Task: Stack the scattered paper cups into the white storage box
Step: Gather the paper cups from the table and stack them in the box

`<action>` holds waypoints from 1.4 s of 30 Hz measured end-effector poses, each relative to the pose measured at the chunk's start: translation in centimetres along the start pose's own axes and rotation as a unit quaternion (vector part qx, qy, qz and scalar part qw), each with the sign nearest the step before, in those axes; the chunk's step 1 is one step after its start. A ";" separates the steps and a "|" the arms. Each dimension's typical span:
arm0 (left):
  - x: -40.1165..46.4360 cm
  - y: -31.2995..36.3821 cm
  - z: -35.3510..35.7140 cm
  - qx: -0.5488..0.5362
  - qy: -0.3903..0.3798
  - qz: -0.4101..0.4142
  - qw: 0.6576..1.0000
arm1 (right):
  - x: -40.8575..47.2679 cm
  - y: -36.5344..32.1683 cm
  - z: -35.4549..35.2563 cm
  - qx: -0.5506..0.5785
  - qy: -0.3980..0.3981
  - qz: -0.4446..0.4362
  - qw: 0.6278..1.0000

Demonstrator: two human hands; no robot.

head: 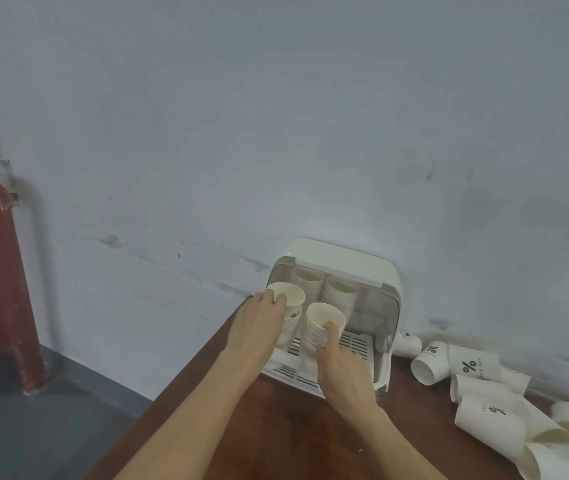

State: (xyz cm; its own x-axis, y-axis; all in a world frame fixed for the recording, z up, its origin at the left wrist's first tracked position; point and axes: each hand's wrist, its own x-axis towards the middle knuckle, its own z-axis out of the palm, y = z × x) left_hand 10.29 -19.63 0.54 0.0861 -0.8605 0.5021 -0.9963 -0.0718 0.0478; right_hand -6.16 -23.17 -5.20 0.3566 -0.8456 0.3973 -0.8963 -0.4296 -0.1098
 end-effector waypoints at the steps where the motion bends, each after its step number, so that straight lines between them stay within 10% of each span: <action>1: -0.2 0.0 0.2 0.002 -0.009 0.000 1.000 | 0.0 0.0 0.1 -0.003 0.001 0.000 1.000; 24: -5.0 3.2 -2.1 -0.042 -0.063 0.012 0.997 | -1.7 0.5 -1.6 0.079 -0.062 -0.027 0.995; 42: -10.2 13.5 -7.7 -0.139 -0.075 0.078 0.984 | -14.4 8.5 -10.7 0.083 -0.084 0.130 0.984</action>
State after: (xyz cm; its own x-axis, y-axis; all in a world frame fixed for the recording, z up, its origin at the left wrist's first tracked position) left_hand -4.02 -7.98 2.73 -0.0899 -0.9162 0.3906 -0.9557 0.1897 0.2252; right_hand -21.72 -11.23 -2.08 0.1723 -0.9683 0.1806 -0.9129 -0.2259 -0.3399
